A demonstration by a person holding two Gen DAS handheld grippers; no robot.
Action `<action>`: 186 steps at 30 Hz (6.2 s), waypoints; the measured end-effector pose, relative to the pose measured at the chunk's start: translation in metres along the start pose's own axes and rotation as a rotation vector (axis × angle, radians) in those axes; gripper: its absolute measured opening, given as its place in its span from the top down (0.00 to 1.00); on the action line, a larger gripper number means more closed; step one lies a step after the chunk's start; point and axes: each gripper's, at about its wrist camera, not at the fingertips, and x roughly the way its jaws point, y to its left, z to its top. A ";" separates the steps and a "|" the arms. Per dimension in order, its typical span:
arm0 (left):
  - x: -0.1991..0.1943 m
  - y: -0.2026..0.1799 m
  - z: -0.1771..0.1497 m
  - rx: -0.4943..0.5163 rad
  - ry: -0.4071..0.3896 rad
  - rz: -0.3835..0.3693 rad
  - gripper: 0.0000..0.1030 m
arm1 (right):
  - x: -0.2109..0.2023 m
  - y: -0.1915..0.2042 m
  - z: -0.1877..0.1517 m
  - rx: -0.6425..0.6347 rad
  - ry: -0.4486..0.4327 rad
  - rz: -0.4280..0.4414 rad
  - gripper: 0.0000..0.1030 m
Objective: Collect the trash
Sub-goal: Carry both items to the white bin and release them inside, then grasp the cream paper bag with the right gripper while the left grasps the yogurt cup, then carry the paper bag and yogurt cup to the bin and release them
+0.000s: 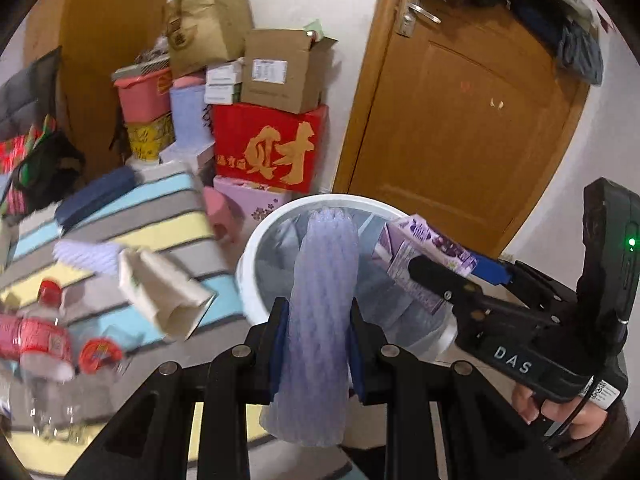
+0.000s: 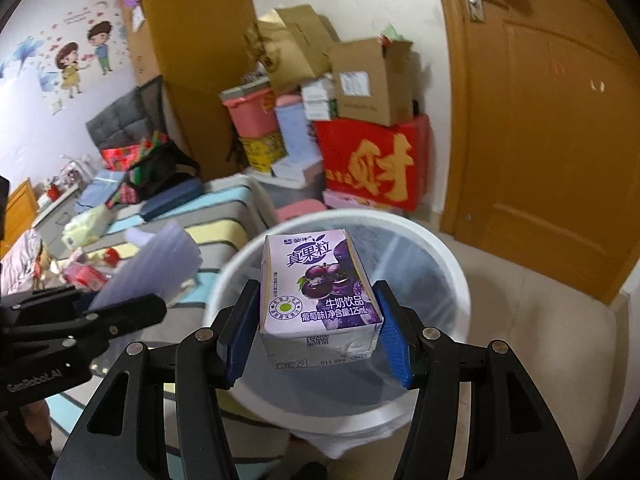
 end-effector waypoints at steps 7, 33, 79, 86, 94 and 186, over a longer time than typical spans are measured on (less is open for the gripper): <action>0.044 -0.011 0.003 0.005 0.072 -0.012 0.73 | 0.018 -0.026 -0.005 0.028 0.061 -0.044 0.44; 0.005 0.036 -0.018 -0.112 -0.003 0.072 0.43 | 0.013 -0.016 -0.005 0.028 0.032 -0.076 0.39; -0.112 0.274 -0.127 -0.648 -0.096 0.357 0.28 | 0.077 0.142 0.008 -0.273 0.101 0.150 0.39; -0.096 0.287 -0.119 -0.692 -0.086 0.401 0.28 | 0.090 0.140 0.010 -0.273 0.166 0.199 0.39; -0.088 0.293 -0.122 -0.658 -0.056 0.480 0.28 | 0.095 0.144 0.015 -0.301 0.180 0.202 0.43; 0.028 -0.011 -0.001 -0.041 0.030 -0.003 0.46 | 0.009 -0.021 -0.002 -0.012 0.067 -0.025 0.82</action>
